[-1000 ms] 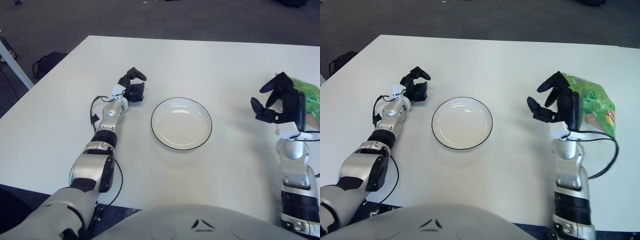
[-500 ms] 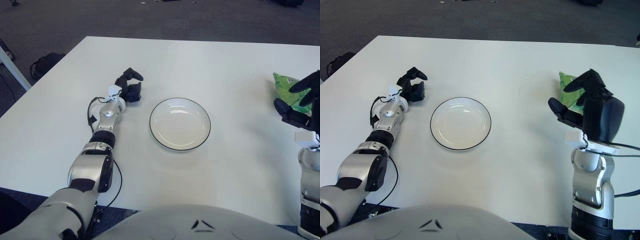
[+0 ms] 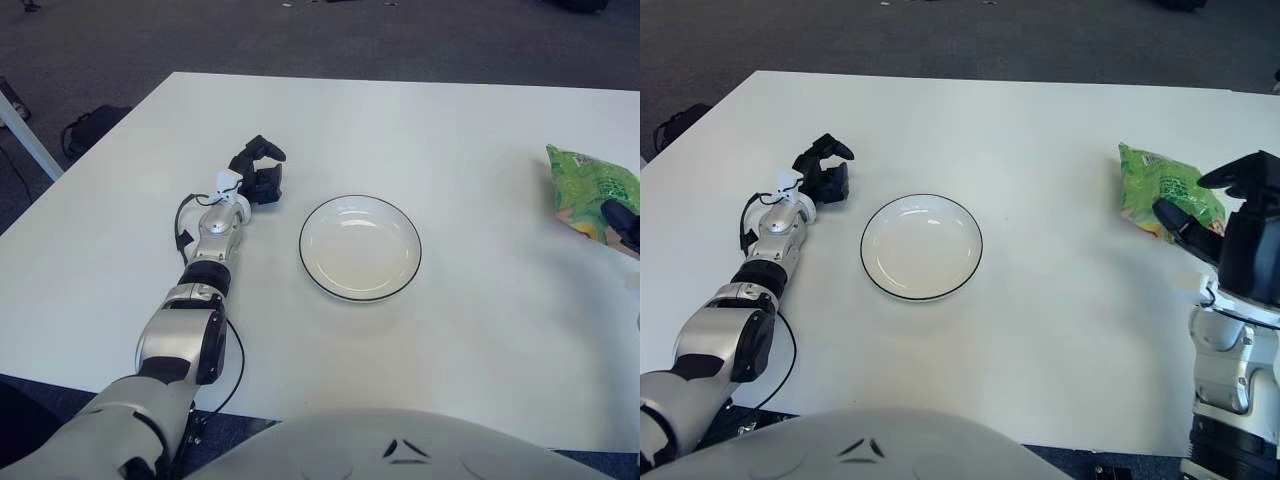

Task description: Put the snack into the plate.

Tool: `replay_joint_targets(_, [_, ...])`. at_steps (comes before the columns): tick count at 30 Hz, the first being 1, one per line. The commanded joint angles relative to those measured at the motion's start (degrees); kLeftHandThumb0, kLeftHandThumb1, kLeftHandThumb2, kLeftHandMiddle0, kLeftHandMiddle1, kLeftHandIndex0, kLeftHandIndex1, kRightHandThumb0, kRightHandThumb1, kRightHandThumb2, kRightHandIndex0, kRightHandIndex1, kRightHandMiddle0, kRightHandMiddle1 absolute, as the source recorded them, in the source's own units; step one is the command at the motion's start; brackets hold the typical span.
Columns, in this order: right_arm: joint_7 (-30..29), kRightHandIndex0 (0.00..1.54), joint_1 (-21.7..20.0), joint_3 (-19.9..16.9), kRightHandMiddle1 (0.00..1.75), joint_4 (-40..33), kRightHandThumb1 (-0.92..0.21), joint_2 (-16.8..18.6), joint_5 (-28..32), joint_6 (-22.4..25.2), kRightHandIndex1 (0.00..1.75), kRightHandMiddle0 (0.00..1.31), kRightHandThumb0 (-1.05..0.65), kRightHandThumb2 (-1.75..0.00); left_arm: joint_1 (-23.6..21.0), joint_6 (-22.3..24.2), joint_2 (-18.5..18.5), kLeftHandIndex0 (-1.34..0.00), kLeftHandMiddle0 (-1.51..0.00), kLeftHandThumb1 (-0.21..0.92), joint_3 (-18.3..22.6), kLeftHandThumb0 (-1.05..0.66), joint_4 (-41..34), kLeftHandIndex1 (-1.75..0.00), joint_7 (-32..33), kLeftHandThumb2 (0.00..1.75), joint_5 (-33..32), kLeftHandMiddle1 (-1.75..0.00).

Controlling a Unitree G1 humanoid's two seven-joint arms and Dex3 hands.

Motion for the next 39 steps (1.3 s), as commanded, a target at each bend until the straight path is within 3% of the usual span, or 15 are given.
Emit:
replay_joint_targets(1, [1.4, 0.17, 0.1, -0.4, 1.33, -0.4, -0.91, -1.3, -2.1, 4.4, 0.82, 0.1, -0.7, -0.6, 4.3, 2.1, 0.3, -0.46, -1.24, 0.51, -0.3, -0.42, 2.9, -1.75, -0.2, 1.08, 0.7, -1.75])
replay_joint_targets(5, [5.0, 0.1, -0.3, 0.7, 1.21, -2.0, -0.92, -1.3, -4.2, 11.6, 0.66, 0.02, -0.82, -0.71, 4.5, 1.6, 0.3, -0.46, -1.23, 0.51, -0.3, -0.42, 2.8, -1.75, -0.1, 1.07, 0.8, -1.75])
replay_joint_targets(12, [8.8, 0.05, -2.9, 3.4, 1.01, 0.3, -0.92, -3.4, -4.5, 18.1, 0.49, 0.0, -0.89, -0.86, 4.7, 2.0, 0.3, -0.46, -1.23, 0.51, -0.1, -0.42, 2.7, -1.75, -0.4, 1.07, 0.6, -1.75])
replay_joint_targets(17, [10.1, 0.02, -5.9, 6.5, 0.9, 10.2, -0.92, -7.0, -3.7, 19.6, 0.42, 0.0, -0.9, -0.94, 4.9, 1.7, 0.4, -0.46, -1.23, 0.51, -0.2, -0.42, 2.7, -1.75, -0.4, 1.07, 0.7, -1.75])
replay_joint_targets(26, [15.6, 0.0, -6.2, 10.1, 0.63, 9.9, -0.92, -8.8, -2.5, 24.0, 0.22, 0.0, -0.9, -1.0, 5.0, 1.5, 0.4, -0.46, -1.23, 0.51, -0.1, -0.42, 2.8, -1.75, -0.4, 1.07, 0.7, -1.75])
replay_joint_targets(39, [19.1, 0.0, -13.6, 17.8, 0.46, 17.3, -0.92, -11.6, -1.9, 24.2, 0.07, 0.0, -0.92, -1.02, 4.7, 2.3, 0.4, -0.48, -1.24, 0.49, -0.3, -0.43, 3.1, -1.75, 0.0, 1.1, 0.8, -1.75])
